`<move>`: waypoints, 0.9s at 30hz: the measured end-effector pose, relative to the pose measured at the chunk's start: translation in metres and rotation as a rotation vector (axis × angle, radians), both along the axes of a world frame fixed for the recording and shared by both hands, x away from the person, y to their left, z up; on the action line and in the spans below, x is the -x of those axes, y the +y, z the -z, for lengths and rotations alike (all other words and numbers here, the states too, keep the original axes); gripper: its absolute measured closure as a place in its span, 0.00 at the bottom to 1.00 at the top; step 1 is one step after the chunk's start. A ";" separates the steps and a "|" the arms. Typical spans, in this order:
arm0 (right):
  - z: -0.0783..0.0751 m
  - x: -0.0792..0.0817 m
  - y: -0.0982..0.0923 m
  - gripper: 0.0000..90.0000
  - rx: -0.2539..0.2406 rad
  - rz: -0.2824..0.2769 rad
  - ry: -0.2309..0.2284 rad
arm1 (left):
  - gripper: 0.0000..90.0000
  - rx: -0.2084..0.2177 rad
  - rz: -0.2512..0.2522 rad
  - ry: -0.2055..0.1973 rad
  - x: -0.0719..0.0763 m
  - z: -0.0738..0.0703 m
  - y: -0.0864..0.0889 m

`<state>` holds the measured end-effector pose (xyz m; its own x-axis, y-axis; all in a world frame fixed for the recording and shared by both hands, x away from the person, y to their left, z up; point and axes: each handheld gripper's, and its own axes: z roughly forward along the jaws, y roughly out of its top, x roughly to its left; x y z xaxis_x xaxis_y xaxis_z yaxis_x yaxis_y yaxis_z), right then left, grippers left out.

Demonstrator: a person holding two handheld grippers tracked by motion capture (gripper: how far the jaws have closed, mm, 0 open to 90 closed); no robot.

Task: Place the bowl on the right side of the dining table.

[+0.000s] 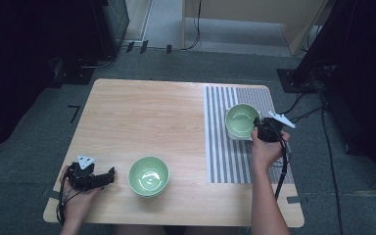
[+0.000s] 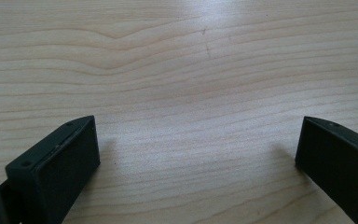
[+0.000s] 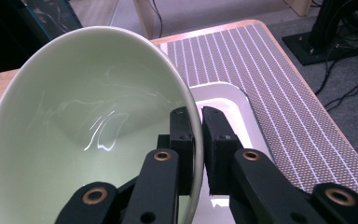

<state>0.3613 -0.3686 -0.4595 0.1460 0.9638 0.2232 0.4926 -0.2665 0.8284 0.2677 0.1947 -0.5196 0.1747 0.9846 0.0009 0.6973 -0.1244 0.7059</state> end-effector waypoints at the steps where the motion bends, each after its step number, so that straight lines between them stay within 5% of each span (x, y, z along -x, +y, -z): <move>1: 0.000 -0.001 -0.001 0.94 0.000 0.006 0.004 | 0.00 0.000 0.000 0.000 0.000 0.000 0.000; 19: 0.013 -0.016 -0.019 0.94 -0.009 0.059 0.078 | 0.00 0.000 0.000 0.000 0.000 0.000 0.000; 27: 0.020 -0.021 -0.020 0.93 -0.052 0.053 0.112 | 0.00 0.000 -0.001 0.000 0.000 0.000 0.000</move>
